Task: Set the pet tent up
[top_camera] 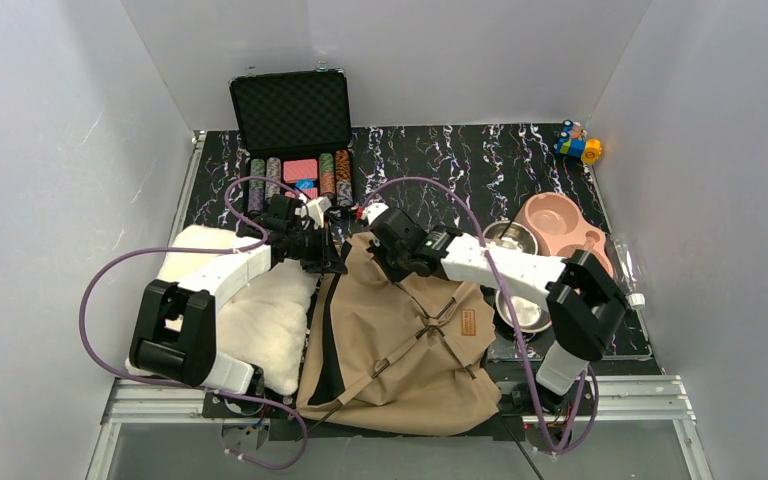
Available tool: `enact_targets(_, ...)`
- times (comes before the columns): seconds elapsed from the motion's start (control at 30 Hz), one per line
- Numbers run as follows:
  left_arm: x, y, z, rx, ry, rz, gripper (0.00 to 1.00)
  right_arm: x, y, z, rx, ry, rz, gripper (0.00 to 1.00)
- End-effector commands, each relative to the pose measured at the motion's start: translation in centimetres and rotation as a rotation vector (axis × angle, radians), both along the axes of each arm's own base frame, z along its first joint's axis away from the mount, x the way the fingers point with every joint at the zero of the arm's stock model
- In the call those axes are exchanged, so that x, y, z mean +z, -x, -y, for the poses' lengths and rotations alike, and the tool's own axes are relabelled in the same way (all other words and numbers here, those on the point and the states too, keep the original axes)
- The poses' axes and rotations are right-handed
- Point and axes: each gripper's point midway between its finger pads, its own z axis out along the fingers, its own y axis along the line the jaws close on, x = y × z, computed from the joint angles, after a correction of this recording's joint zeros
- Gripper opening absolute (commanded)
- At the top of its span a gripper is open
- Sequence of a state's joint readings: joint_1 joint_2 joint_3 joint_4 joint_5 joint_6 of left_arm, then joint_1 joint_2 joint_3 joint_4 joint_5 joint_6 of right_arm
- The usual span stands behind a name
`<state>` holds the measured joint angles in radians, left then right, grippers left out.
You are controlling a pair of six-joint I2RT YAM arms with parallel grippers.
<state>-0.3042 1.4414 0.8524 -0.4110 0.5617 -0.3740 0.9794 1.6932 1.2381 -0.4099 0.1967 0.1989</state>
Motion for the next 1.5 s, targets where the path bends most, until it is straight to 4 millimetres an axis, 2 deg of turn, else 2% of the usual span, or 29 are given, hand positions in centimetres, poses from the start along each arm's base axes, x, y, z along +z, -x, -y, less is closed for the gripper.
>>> enact_targets(0.0,2.7,-1.1,0.0,0.011,0.010,0.102,0.00,2.1,1.8,0.7,0.005,-0.061,-0.017,0.01)
enact_targets(0.17,2.9,-1.0,0.3,-0.003,0.026,0.104,0.00,3.5,2.2,0.5,0.007,-0.099,-0.020,0.01)
enact_targets(0.2,3.0,-0.9,0.4,-0.009,0.033,0.103,0.00,4.0,1.9,0.2,0.005,-0.105,-0.011,0.05)
enact_targets(0.3,3.2,-0.8,0.7,-0.024,0.054,0.105,0.00,4.7,0.8,-0.7,-0.002,-0.103,0.015,0.25)
enact_targets(0.4,3.5,-0.7,0.7,-0.026,0.058,0.117,0.00,4.8,-0.4,-1.7,0.001,-0.090,0.039,0.39)
enact_targets(0.6,3.7,-0.6,0.7,-0.028,0.059,0.127,0.00,3.8,-2.3,-3.2,0.009,-0.049,0.051,0.45)
enact_targets(0.77,3.9,-0.6,0.6,-0.026,0.059,0.133,0.00,2.5,-3.1,-2.7,-0.015,-0.018,0.032,0.44)
enact_targets(0.87,4.0,-0.6,0.6,-0.027,0.059,0.137,0.00,1.9,-2.8,-2.5,-0.006,-0.023,0.011,0.38)
enact_targets(0.93,4.0,-0.6,0.6,-0.026,0.058,0.137,0.00,1.6,-2.3,-2.5,0.008,-0.031,-0.004,0.26)
enact_targets(1.0,4.0,-0.7,0.6,-0.024,0.057,0.140,0.00,1.3,-1.9,-2.2,0.013,-0.030,-0.019,0.01)
enact_targets(1.3,4.2,-0.8,0.1,-0.001,0.030,0.156,0.00,1.3,1.2,1.3,-0.007,-0.028,-0.059,0.01)
enact_targets(1.43,4.2,-0.7,0.4,-0.016,0.046,0.150,0.00,2.2,2.4,1.7,0.003,-0.069,-0.082,0.01)
enact_targets(1.47,4.2,-0.6,0.5,-0.025,0.056,0.145,0.00,2.6,2.5,1.6,0.003,-0.079,-0.081,0.05)
